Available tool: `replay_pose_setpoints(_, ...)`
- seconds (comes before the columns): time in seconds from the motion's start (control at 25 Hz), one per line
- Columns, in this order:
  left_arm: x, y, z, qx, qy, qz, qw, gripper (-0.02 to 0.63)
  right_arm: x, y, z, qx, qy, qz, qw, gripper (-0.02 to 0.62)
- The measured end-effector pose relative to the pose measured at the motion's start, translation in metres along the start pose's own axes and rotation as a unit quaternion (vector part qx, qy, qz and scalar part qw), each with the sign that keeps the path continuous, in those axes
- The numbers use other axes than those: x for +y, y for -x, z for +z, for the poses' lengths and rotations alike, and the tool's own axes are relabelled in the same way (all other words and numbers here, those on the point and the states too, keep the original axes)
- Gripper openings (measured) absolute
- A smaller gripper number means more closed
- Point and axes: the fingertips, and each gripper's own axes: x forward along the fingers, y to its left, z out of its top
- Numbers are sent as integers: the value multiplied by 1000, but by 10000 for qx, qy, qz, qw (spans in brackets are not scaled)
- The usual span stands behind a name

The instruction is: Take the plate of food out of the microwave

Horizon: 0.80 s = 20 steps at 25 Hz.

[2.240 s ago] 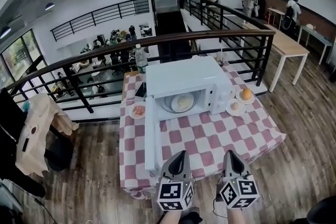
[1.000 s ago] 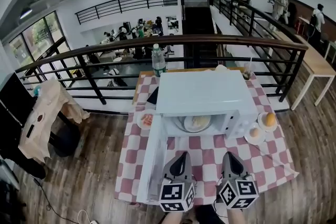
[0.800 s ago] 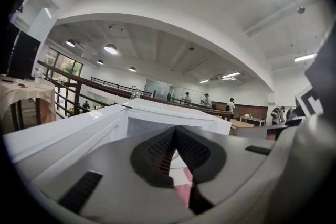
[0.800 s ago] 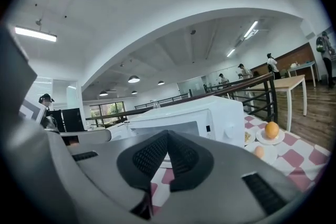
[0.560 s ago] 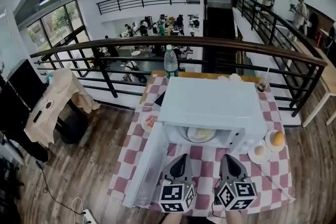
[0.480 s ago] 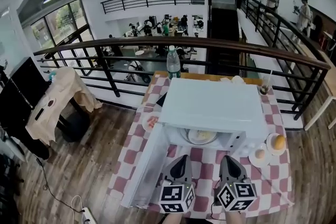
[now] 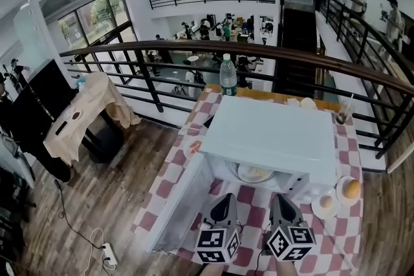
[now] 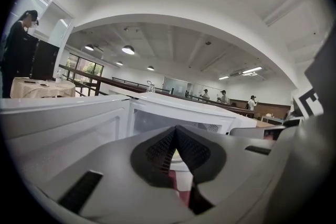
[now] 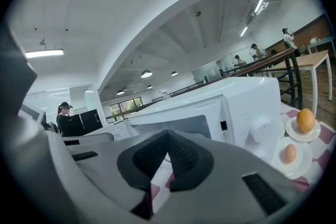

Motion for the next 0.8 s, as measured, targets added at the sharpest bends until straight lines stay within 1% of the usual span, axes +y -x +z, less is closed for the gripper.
replay_pose_setpoints(0.16, 3, -3, -6, 52, 32, 103, 9999, 20, -1, -8, -7, 94, -121, 98, 9998, -9)
replay_pose_setpoints(0.28, 4, -6, -10, 98, 37, 103, 9999, 21, -1, -12, -10, 127, -222, 106, 9996, -9)
replay_pose_setpoints(0.52, 6, -21, -29, 377, 187, -50, 9991, 21, -10, -25, -24, 313, -327, -37, 9990, -9)
replay_pose_setpoints(0.6, 6, -28, -37, 507, 231, -128, 9984, 21, -14, -33, -33, 436, -449, -88, 9980, -9)
replay_pose_setpoints(0.64, 7, -31, -41, 573, 268, -156, 9979, 11, -15, -37, -39, 508, -537, -118, 9972, -9)
replay_pose_setpoints(0.8, 16, -43, -53, 768, 427, -201, 9959, 9, -22, -50, -58, 738, -872, -273, 9931, -9)
